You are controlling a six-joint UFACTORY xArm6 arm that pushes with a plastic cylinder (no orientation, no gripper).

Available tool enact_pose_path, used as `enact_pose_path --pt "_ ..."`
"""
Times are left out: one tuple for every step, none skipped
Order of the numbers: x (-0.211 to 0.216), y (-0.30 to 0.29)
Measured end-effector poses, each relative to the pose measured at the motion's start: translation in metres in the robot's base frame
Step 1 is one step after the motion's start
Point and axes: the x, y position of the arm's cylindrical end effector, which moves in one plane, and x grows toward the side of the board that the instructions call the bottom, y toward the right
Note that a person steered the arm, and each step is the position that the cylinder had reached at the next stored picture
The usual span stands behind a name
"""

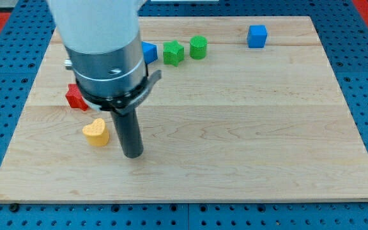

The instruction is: Push the yellow heart below to the red star

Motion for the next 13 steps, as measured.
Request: enact_pose_path --pt "-0.029 0.000" --pt "-0.036 0.008" --pt "-0.035 0.030" --pt "-0.001 0.027" --pt "0.010 0.014" --pt "0.009 0.005" --pt "-0.003 -0.014" --pt "-0.004 -0.040" --pt "-0.015 -0.043" --pt "-0.020 -0.047" --pt "-0.029 -0.040" --pt "-0.038 -0.039" --pt "-0.041 -0.043"
